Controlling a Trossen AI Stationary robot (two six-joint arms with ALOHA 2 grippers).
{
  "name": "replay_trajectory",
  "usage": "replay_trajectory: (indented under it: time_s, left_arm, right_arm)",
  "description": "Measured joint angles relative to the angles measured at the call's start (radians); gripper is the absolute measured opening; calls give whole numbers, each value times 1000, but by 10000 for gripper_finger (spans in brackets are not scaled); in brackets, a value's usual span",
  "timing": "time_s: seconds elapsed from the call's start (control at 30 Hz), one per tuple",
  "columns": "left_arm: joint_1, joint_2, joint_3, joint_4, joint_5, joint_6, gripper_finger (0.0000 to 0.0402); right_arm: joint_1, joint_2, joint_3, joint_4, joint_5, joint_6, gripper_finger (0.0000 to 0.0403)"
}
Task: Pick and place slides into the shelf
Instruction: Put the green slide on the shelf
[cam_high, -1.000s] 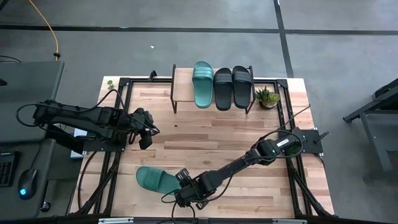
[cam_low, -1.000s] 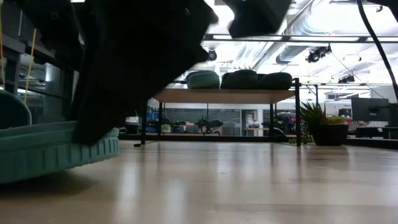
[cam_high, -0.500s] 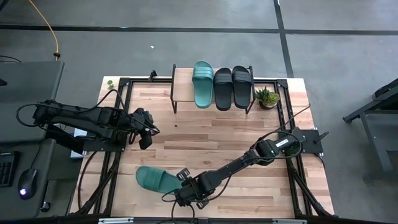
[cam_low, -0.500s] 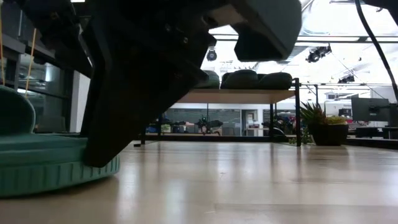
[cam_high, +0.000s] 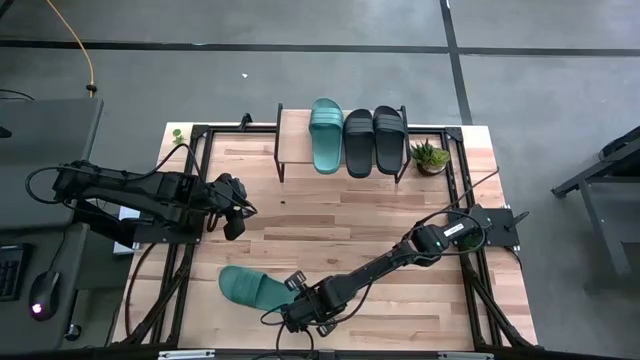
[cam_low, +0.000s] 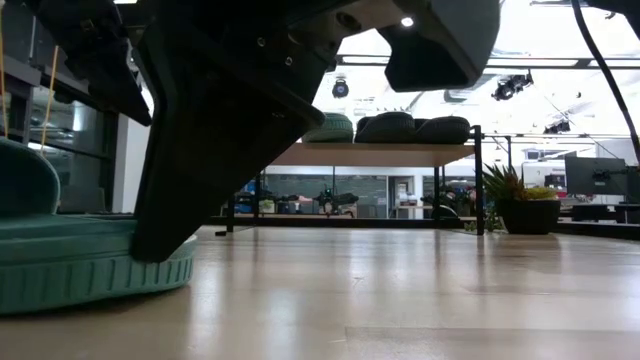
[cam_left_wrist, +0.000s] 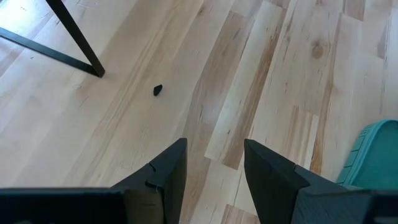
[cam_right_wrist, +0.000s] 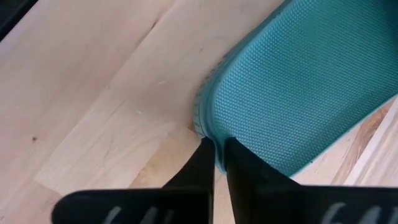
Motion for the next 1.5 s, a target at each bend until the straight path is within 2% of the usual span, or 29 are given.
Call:
replay_trajectory:
  time_s: [0.13, 0.43, 0.6, 0.93, 1.5]
  left_arm:
    - [0, 0, 0, 0, 0, 0, 143]
    - [0, 0, 0, 3, 0, 5, 143]
    - [0, 0, 0, 34, 0, 16, 143]
    - [0, 0, 0, 63, 0, 23, 143]
    - [0, 1, 46, 62, -55, 37, 143]
  right_arm:
    - [0, 0, 1, -21, 5, 5, 2]
    - [-12, -11, 1, -123, 95, 14, 1]
    - [-31, -51, -2, -214, 200, 67, 0]
    - [-47, -132, -1, -266, 304, 115, 0]
    - [-65, -216, 1, -269, 366, 161, 0]
